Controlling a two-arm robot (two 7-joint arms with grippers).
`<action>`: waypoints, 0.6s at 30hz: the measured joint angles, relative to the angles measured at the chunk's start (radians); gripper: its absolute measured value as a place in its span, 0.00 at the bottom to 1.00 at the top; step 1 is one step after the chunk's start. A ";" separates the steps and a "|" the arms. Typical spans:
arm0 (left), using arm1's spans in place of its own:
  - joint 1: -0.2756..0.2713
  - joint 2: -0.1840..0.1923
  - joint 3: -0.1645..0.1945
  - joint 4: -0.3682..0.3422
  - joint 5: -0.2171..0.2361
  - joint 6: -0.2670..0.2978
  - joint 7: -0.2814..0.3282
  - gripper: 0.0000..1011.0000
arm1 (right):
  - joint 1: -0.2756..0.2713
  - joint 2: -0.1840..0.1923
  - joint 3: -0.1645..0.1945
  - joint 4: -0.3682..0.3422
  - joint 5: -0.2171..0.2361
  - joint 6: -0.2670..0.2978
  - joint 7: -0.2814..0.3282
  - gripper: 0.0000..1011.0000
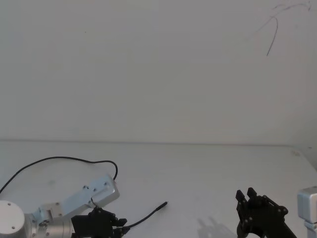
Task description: Pick up the data cable with the one hand.
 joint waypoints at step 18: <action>0.006 -0.013 -0.031 -0.006 -0.043 -0.031 -0.019 0.04 | 0.000 0.000 0.000 0.000 0.000 0.000 0.000 0.25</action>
